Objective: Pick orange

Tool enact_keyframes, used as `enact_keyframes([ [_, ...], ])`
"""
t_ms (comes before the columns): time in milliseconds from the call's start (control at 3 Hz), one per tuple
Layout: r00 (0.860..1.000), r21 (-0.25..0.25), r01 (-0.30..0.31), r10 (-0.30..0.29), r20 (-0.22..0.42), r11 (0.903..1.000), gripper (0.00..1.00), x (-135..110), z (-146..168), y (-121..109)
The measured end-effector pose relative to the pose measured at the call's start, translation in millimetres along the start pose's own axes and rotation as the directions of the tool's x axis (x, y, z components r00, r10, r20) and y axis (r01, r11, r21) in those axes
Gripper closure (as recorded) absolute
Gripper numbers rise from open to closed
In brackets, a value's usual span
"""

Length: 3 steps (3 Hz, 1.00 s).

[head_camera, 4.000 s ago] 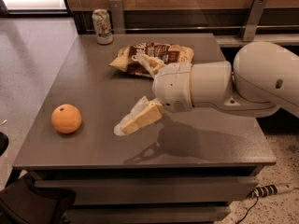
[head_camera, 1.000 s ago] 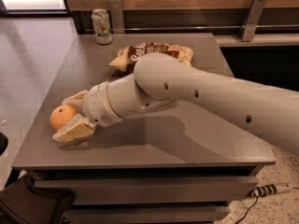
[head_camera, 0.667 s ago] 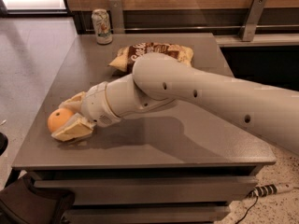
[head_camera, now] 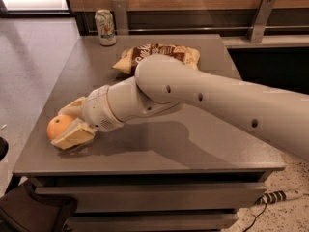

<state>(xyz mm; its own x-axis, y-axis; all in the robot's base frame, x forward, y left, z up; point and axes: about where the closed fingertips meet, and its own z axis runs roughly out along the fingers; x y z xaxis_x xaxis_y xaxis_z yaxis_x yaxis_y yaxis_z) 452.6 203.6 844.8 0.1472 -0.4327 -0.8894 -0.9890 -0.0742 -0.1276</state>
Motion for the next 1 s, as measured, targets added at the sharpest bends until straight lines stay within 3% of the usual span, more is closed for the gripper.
enact_keyframes([
  [333,1.0,0.0,0.0,0.0,0.0,1.0,1.0,0.0,0.0,0.0],
  [1000,0.996,0.008,0.063,-0.064,0.06,0.998,1.0,-34.8,-19.4,-10.7],
])
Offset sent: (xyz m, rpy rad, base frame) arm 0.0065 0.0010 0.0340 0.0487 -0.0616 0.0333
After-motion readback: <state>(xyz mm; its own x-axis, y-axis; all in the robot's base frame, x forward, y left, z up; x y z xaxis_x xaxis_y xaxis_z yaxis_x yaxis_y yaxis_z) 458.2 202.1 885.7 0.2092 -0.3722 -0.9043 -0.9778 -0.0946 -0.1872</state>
